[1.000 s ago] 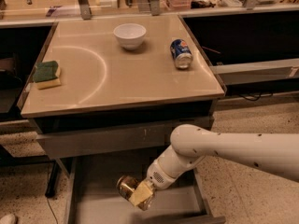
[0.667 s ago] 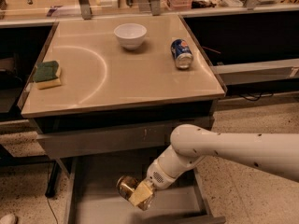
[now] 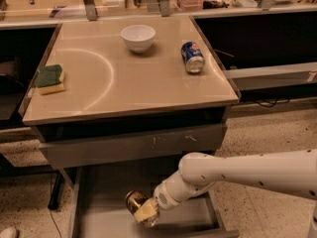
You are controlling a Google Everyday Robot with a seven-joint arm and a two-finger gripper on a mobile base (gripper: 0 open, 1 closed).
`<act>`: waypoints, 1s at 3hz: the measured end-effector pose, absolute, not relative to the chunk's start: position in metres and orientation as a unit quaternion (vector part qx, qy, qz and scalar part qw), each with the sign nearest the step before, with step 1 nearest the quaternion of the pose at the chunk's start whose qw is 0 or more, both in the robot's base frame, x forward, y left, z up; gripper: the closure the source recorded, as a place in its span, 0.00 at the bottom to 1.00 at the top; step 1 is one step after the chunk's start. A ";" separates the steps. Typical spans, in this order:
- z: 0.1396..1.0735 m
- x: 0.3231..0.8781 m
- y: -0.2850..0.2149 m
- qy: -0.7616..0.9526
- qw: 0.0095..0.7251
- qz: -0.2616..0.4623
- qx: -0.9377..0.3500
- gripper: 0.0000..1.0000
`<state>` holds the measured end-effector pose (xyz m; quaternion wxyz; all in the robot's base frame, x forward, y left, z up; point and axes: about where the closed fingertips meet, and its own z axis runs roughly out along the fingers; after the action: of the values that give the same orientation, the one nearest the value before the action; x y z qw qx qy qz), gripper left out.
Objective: Place orange can into middle drawer
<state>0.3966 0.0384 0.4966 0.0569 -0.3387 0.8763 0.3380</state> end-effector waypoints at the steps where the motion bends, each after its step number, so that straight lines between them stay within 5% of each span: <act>1: 0.464 0.411 0.038 0.896 0.076 0.322 -0.297 1.00; 3: 0.420 0.443 0.035 0.917 0.100 0.291 -0.255 1.00</act>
Offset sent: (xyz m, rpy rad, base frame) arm 0.0535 -0.0069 -0.0802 -0.0831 -0.0708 -0.2529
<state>0.4432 0.0354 0.4199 0.1004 -0.2550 0.9166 0.2911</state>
